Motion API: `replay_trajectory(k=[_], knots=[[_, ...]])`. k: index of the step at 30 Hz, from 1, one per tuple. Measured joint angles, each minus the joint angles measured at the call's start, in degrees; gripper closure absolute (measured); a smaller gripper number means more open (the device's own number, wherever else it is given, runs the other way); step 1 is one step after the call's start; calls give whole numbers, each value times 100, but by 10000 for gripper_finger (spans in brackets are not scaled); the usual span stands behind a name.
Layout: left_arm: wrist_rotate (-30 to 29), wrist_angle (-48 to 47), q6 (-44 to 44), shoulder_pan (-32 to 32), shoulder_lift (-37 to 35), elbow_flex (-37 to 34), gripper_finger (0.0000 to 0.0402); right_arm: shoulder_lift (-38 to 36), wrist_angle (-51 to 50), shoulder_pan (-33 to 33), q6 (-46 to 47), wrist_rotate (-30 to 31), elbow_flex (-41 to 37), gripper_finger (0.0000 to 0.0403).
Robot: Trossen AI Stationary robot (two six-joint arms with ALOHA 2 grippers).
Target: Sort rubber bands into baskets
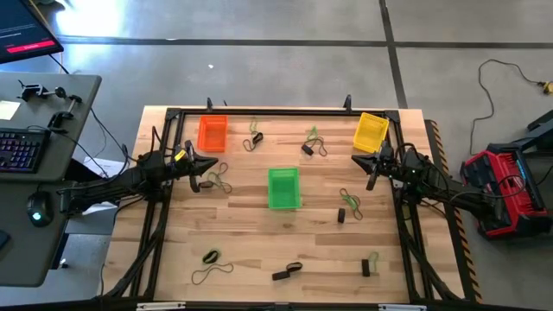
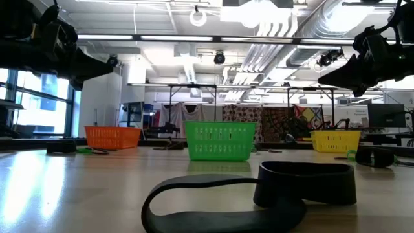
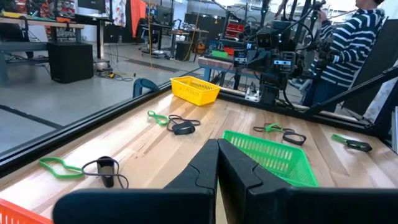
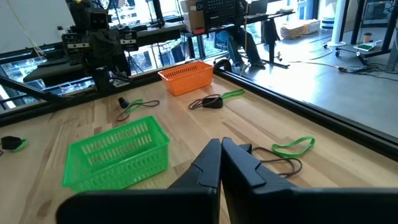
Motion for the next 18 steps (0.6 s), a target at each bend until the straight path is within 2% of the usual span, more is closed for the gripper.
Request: replay_trajectory(k=[13,18], knots=[[-1,0,1,-2,1,-1,401,-1,0,1,31,0,0,402],[0,0,2,0,0,0,401,0,1,-1,1257,0,2,402]])
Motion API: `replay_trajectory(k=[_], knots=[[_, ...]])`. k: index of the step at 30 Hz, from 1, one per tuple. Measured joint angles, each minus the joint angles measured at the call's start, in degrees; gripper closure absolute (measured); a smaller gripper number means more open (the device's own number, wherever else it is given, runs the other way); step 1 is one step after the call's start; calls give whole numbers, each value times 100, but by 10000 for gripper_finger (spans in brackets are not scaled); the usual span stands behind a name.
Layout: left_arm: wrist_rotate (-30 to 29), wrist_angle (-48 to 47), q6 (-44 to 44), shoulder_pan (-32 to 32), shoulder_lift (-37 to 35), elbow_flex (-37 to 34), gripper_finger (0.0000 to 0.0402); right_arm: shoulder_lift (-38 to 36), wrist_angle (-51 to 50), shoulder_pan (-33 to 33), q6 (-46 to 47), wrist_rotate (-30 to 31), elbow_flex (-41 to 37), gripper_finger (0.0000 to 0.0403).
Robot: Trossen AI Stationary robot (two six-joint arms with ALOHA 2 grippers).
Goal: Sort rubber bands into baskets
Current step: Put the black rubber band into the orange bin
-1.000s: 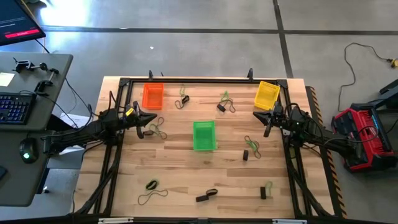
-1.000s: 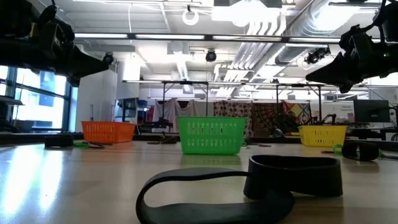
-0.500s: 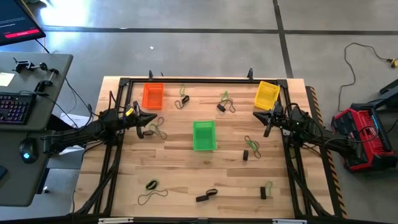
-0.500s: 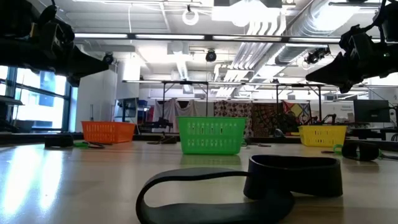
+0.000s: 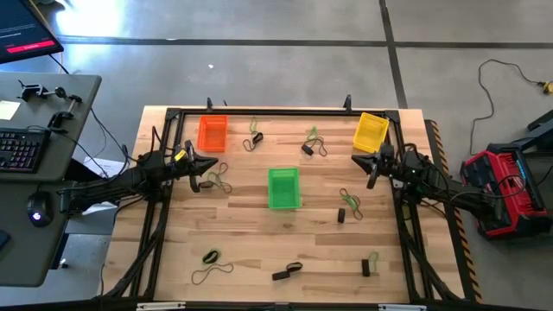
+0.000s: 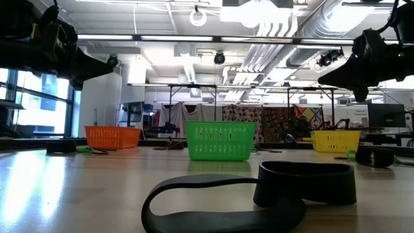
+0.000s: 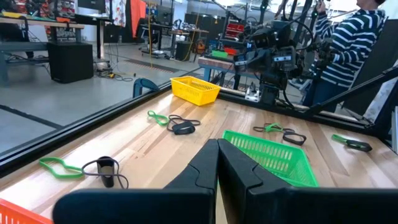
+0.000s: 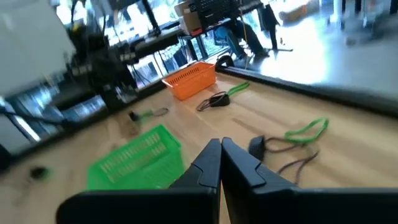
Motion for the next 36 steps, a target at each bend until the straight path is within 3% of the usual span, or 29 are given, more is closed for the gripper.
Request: replay_trajectory(k=[14,36], knots=[[-1,-2,-2,-2,0,-2,401,-1,82,2,690,170,0,402],[0,-2,-2,-2,0,0,401,1,-3,2,609,-44,0,402]])
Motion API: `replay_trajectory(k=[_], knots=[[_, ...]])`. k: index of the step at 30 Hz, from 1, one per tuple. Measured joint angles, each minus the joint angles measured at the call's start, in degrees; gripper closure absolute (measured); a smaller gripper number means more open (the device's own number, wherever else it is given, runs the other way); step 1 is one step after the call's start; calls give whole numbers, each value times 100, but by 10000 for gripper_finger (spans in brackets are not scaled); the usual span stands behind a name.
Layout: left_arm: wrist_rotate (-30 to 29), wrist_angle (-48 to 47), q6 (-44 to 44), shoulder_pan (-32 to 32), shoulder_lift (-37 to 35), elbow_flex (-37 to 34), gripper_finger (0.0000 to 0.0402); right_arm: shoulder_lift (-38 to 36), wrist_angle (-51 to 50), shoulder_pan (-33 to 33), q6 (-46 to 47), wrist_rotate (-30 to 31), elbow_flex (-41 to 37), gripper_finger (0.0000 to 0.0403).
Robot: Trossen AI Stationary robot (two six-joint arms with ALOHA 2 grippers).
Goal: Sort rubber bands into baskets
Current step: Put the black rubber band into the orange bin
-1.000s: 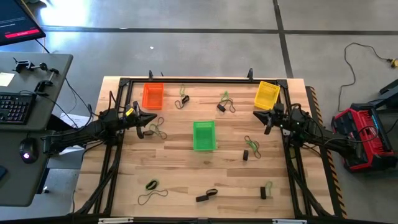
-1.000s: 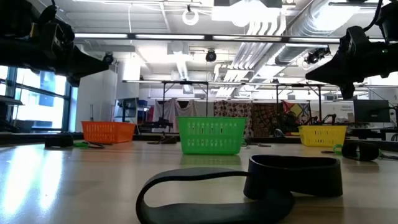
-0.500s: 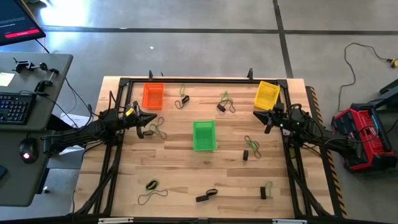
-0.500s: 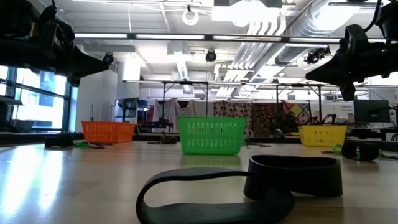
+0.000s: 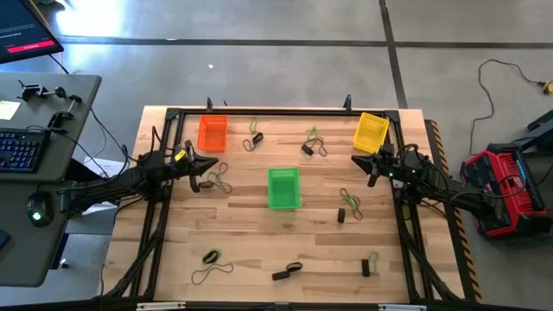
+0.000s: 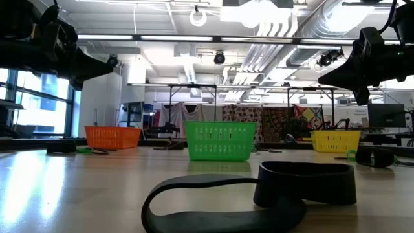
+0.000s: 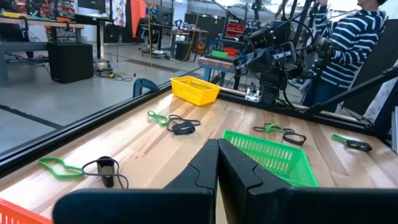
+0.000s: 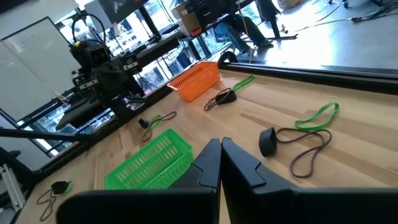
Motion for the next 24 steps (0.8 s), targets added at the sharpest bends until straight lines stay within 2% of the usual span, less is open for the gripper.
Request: replay_trajectory(k=[5,13,24], knots=[[-2,4,0,0,2,0,401,0,0,0,215,-107,0,402],[-1,4,-90,-2,2,-1,401,0,72,5,388,-798,0,402],[-89,54,33,-2,2,-2,401,188,-192,105,279,-633,120,402]])
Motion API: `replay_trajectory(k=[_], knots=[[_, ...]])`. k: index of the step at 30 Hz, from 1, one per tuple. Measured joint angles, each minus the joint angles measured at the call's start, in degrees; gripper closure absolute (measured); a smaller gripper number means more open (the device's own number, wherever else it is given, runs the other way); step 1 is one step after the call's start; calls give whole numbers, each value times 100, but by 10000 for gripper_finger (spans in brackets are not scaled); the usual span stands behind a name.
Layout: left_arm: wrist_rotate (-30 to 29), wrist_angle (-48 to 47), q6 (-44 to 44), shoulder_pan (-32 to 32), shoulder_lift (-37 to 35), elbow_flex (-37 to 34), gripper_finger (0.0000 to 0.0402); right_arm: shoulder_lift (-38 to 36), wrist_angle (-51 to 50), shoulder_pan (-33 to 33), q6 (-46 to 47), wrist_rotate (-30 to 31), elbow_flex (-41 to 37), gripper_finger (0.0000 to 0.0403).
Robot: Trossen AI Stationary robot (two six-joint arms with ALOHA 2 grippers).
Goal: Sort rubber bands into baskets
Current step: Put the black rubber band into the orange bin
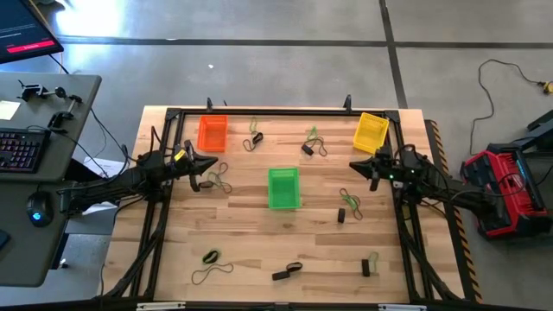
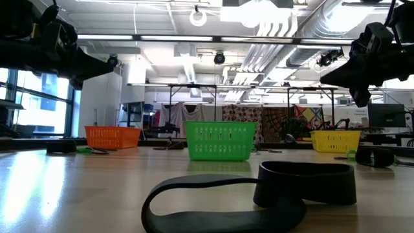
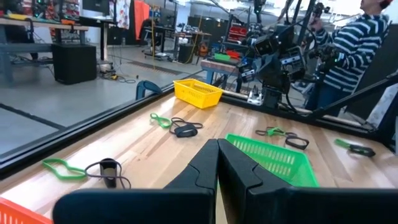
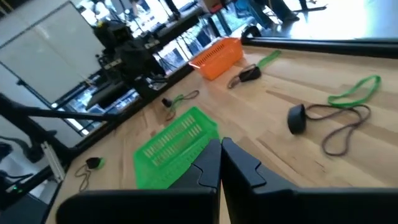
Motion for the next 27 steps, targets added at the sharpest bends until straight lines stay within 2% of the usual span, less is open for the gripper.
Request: replay_trajectory(k=[8,12,20,27], knots=[[-2,42,212,-2,0,0,401,680,-801,15,-199,79,703,403],[-2,199,164,-2,0,0,401,1126,-848,174,-205,38,1095,403],[-2,645,-7,0,2,1,401,2347,-1688,526,85,30,2034,403],[-113,683,-599,-2,0,0,401,3518,-2438,947,97,93,2990,403]])
